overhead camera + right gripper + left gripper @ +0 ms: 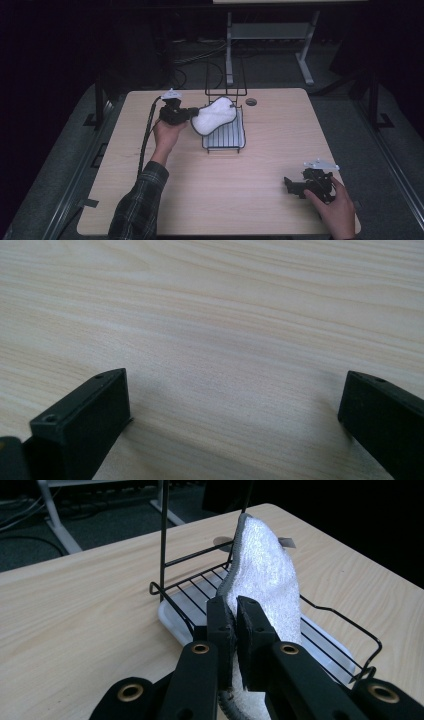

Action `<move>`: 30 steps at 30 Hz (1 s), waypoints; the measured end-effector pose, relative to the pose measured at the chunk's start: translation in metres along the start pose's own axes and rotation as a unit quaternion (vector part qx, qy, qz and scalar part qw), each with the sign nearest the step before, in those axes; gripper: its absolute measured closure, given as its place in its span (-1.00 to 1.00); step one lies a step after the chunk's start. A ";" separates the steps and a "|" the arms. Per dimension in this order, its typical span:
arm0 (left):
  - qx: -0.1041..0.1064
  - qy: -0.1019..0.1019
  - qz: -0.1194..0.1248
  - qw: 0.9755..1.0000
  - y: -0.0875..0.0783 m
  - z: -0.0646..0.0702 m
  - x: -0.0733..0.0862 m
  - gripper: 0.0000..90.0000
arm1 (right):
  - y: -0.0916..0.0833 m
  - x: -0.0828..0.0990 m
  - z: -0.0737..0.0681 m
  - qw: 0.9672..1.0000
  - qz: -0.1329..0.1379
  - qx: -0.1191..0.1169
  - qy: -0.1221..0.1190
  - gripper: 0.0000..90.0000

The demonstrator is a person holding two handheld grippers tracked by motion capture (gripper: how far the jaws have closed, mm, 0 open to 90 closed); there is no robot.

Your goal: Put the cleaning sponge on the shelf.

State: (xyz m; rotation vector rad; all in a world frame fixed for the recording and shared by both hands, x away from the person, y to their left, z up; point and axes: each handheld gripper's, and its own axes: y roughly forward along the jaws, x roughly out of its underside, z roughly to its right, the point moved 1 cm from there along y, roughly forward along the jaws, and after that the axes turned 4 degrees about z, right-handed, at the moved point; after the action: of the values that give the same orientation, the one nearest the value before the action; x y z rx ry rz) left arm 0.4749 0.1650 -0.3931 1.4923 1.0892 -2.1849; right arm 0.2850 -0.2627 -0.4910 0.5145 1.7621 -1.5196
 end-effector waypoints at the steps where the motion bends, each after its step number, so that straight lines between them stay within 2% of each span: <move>1: 0.000 -0.002 -0.001 1.000 0.001 0.000 0.001 0.89 | 0.000 0.000 0.000 1.000 0.000 0.000 -0.001 -1.00; 19: -0.020 -0.006 -0.018 1.000 0.011 -0.002 0.006 0.79 | 0.000 0.000 0.000 1.000 0.000 0.000 0.000 -1.00; 27: -0.035 -0.002 -0.034 0.999 0.013 -0.004 0.009 0.65 | 0.000 0.000 0.000 1.000 0.000 0.000 0.000 -1.00; 30: -0.037 -0.002 -0.040 0.998 0.014 -0.003 0.010 0.54 | 0.000 0.000 0.000 1.000 0.000 0.000 0.000 -1.00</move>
State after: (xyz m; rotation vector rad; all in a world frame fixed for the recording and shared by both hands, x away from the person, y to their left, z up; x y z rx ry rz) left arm 0.4814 0.1599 -0.4081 1.4360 1.2359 -2.1730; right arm 0.2850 -0.2627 -0.4910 0.5143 1.7611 -1.5192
